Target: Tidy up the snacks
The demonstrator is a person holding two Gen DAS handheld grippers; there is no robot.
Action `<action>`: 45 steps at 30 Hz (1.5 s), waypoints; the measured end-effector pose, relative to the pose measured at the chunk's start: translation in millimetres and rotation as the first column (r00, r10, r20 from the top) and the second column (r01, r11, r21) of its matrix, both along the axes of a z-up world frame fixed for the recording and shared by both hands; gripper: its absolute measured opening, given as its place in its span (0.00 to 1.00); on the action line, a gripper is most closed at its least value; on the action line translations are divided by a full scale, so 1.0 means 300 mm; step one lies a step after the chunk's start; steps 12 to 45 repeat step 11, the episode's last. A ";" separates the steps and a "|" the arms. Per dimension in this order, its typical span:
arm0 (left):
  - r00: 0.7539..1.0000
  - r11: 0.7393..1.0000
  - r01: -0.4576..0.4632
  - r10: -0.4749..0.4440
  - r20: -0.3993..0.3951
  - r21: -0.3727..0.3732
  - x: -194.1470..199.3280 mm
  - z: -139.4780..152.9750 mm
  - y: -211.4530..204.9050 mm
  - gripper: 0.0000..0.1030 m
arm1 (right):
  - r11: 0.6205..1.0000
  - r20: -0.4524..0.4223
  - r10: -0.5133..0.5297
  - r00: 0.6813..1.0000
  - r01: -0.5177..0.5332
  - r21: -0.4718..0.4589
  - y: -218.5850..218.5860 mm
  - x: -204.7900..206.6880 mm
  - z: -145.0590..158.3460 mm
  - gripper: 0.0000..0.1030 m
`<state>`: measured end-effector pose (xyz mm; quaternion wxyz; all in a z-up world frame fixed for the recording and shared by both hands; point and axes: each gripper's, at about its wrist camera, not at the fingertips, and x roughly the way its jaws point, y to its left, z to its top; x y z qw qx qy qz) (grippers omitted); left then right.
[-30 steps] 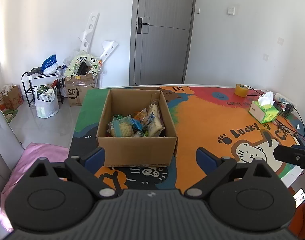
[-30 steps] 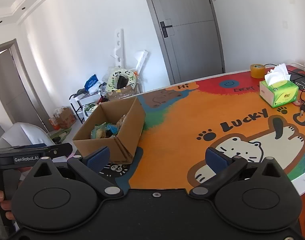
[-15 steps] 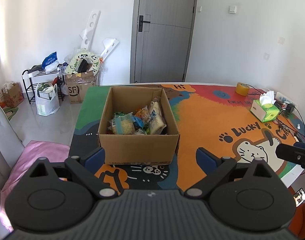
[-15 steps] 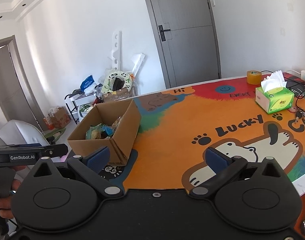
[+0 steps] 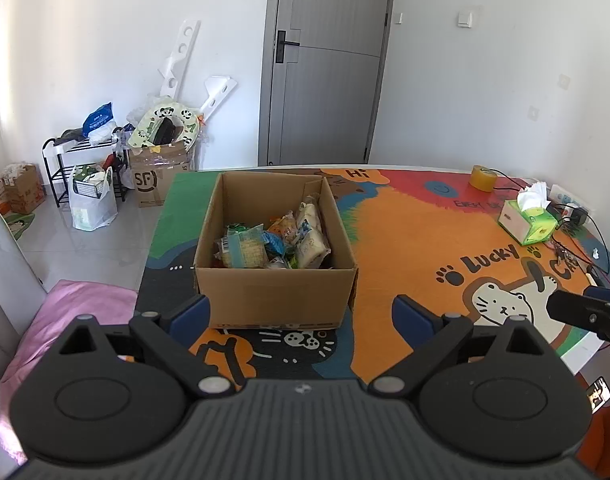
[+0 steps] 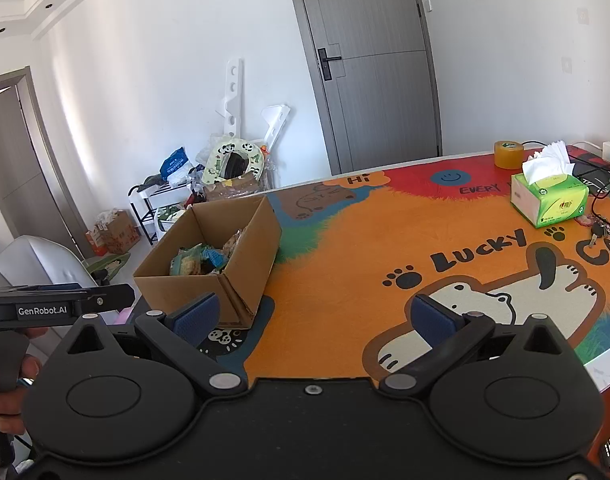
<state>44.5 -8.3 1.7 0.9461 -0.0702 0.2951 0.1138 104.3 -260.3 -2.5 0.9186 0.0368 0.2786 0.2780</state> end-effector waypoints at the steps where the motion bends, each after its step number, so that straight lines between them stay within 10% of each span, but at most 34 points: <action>1: 1.000 1.000 0.002 -0.002 0.001 0.000 0.000 0.000 -0.001 0.94 | 1.000 0.000 -0.001 1.000 0.001 0.000 0.000 0.000 0.000 1.00; 45: 1.000 1.000 0.012 -0.012 0.003 0.000 0.001 0.004 -0.008 0.94 | 1.000 0.000 0.000 1.000 0.000 0.000 -0.001 0.002 -0.006 1.00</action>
